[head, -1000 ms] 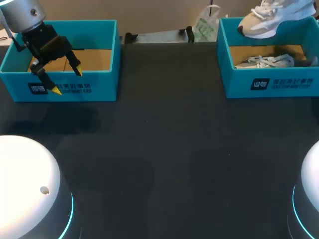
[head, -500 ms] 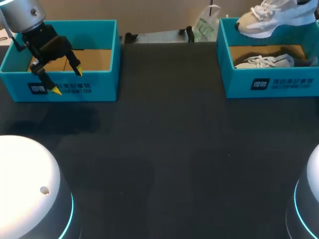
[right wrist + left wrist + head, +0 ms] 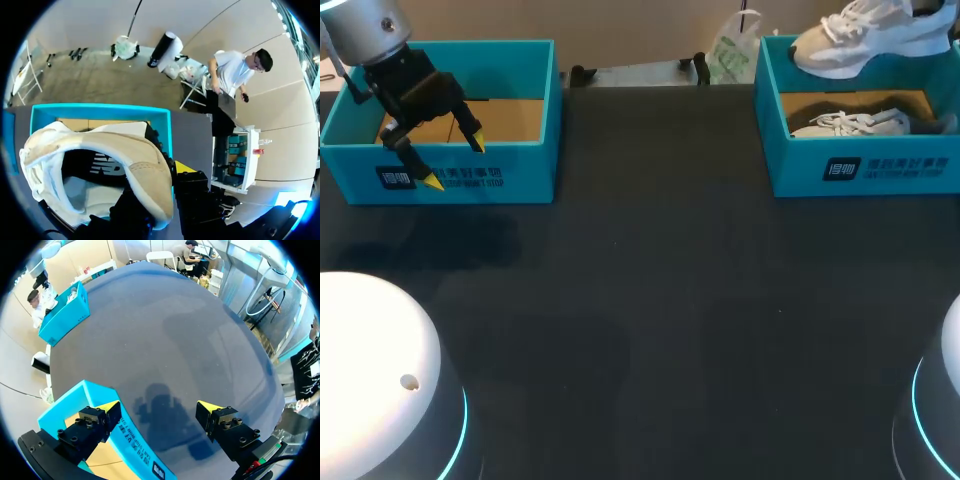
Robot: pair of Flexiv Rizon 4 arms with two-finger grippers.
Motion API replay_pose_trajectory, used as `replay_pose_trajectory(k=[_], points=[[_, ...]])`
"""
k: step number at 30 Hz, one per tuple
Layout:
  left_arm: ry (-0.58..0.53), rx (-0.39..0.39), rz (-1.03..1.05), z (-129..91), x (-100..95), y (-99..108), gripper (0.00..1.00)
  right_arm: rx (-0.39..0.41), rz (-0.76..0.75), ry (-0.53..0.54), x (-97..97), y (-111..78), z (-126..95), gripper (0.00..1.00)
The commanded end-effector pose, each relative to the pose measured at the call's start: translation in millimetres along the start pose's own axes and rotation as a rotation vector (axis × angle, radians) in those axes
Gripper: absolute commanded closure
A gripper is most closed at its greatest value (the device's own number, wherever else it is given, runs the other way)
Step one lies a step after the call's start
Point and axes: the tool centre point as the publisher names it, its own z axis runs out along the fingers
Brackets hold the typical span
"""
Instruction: Take the shoe out of the shoebox, open the shoe tongue, remove and reinsert the insole, then place the shoe into the shoebox
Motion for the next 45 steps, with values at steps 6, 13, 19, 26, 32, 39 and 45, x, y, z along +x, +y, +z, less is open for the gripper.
replay_pose_trajectory(k=[6,13,19,26,32,39,45], points=[[0.001,-0.002,0.001,0,0.4,0,0.00,0.040,0.116,-0.001,5.3,-23.5,20,1.00],[0.001,-0.002,0.001,0,0.4,0,0.00,0.051,0.157,0.010,11.8,-27.2,27,1.00],[0.001,-0.002,0.001,0,0.4,0,0.00,0.075,0.198,0.011,14.2,-35.6,32,1.00],[0.001,-0.002,0.001,0,0.4,0,0.00,0.078,0.211,0.023,11.5,-38.3,33,1.00],[0.001,-0.002,0.001,0,0.4,0,0.00,0.078,0.211,0.023,11.5,-38.3,33,1.00],[0.001,-0.002,0.001,0,0.4,0,0.00,0.091,0.213,0.057,18.5,-47.4,54,1.00],[0.001,-0.002,0.001,0,0.4,0,0.00,0.100,0.227,0.058,17.8,-54.7,57,1.00]])
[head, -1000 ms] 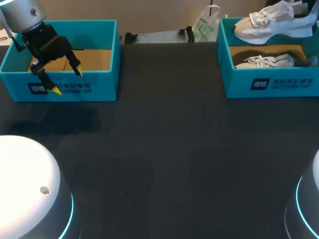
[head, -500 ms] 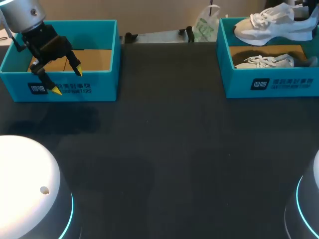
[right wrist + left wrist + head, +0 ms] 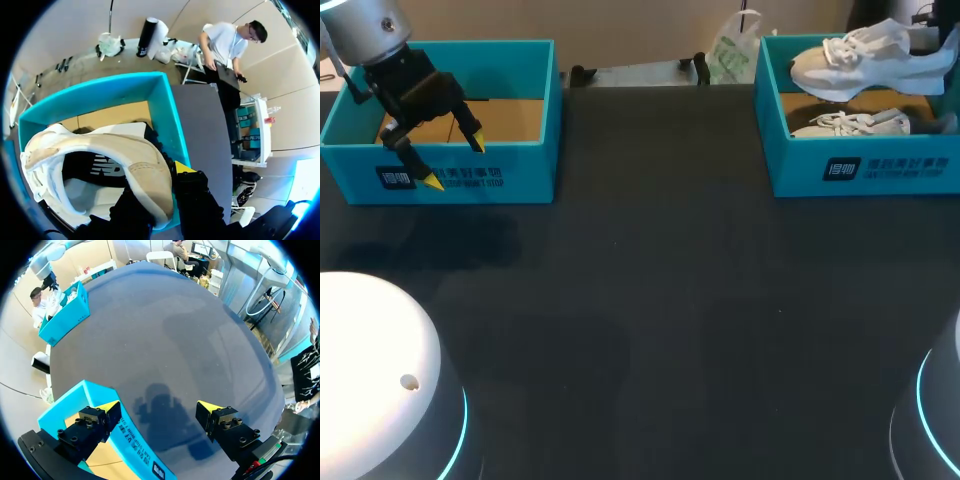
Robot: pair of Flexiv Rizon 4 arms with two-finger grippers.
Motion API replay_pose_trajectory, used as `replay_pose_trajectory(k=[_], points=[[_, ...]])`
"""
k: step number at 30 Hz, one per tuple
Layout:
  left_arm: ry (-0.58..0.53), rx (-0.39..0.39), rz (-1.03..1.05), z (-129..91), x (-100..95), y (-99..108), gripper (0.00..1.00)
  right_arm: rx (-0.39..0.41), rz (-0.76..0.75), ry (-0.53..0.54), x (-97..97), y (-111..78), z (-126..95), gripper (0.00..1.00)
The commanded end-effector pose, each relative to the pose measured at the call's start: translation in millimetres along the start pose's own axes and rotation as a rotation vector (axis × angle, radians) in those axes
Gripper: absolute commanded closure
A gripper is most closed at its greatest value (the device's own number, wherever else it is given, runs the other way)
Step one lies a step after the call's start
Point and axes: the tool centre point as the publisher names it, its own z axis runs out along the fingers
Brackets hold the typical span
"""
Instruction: Take the shoe out of the shoebox, open the shoe tongue, remove and reinsert the insole, then place the shoe into the shoebox
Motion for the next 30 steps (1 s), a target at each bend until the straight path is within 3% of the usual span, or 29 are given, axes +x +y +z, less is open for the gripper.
replay_pose_trajectory(k=[1,12,30], points=[[0.001,-0.002,0.001,0,0.4,0,0.00,-0.004,0.000,0.005,-0.5,-2.4,1,1.00],[0.001,-0.002,0.001,0,0.4,0,0.00,-0.007,-0.017,-0.007,13.3,23.9,17,1.00],[0.001,-0.002,0.001,0,0.4,0,0.00,0.007,-0.051,0.005,29.2,27.6,35,1.00]])
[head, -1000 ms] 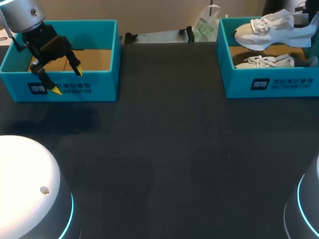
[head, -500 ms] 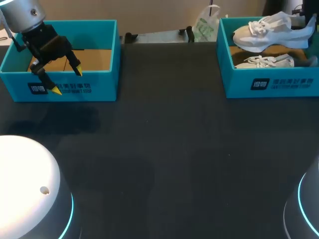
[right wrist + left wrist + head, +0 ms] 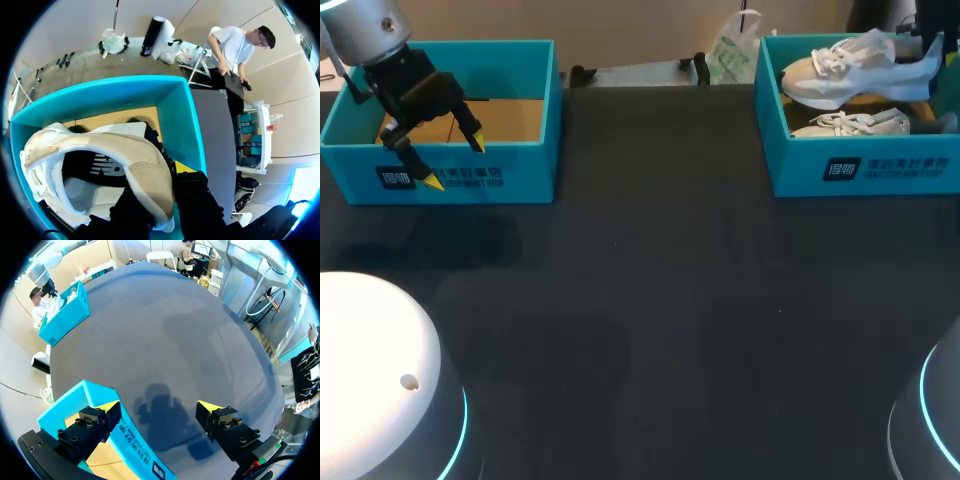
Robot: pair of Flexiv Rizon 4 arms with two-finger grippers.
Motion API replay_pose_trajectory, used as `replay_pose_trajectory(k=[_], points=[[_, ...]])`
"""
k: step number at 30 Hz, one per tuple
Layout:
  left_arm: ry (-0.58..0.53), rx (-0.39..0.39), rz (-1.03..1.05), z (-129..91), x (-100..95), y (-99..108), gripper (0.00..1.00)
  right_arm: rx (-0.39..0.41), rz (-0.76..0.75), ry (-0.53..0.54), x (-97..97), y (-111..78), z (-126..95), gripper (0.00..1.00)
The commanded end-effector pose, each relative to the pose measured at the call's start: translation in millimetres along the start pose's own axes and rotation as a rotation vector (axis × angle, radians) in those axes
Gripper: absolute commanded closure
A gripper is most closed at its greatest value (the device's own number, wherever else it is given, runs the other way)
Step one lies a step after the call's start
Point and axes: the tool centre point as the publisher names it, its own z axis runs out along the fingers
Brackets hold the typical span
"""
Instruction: Take the shoe out of the shoebox, open the shoe tongue, remove and reinsert the insole, then place the shoe into the shoebox
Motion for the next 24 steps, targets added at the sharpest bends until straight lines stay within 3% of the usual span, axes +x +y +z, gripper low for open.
replay_pose_trajectory(k=[1,24], points=[[0.001,-0.002,0.001,0,0.3,0,0.00,0.011,-0.001,0.012,2.7,4.8,5,1.00],[0.001,-0.002,0.001,0,0.3,0,0.00,0.049,-0.018,0.027,24.4,15.3,39,1.00]])
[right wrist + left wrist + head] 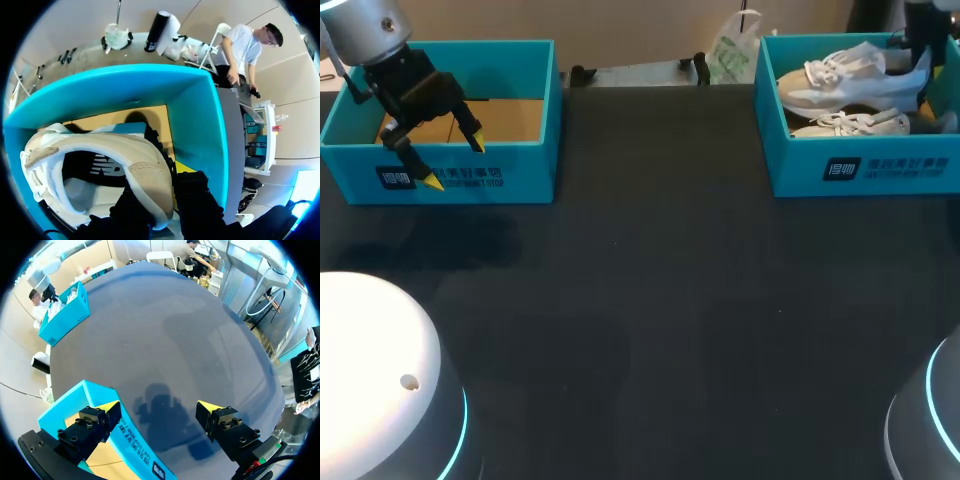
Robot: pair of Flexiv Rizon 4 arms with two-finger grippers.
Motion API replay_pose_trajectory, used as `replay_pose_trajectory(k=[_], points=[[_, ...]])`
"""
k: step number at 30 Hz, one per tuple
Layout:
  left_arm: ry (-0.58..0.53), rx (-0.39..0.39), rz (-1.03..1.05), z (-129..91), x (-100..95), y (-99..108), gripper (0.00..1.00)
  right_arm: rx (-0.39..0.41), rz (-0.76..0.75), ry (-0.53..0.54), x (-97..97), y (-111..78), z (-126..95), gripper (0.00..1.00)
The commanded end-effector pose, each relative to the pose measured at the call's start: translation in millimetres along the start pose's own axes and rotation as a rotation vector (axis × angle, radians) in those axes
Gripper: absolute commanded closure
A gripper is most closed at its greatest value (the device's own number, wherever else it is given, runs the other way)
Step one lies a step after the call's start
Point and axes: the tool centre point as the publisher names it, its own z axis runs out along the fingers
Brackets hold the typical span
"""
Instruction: Take the shoe out of the shoebox, open the shoe tongue, remove and reinsert the insole, then place the shoe into the shoebox
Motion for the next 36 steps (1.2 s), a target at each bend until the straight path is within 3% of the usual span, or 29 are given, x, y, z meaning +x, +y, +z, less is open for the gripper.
replay_pose_trajectory(k=[1,23,30,36], points=[[0.001,-0.002,0.001,0,0.4,0,0.00,0.021,-0.003,0.002,5.4,7.8,7,1.00],[0.001,-0.002,0.001,0,0.4,0,0.00,0.084,-0.022,0.053,14.9,1.0,37,1.00],[0.001,-0.002,0.001,0,0.4,0,0.00,0.084,-0.034,0.056,15.2,-0.5,37,0.59],[0.001,-0.002,0.001,0,0.4,0,0.00,0.084,-0.036,0.058,14.8,-1.5,35,0.52]])
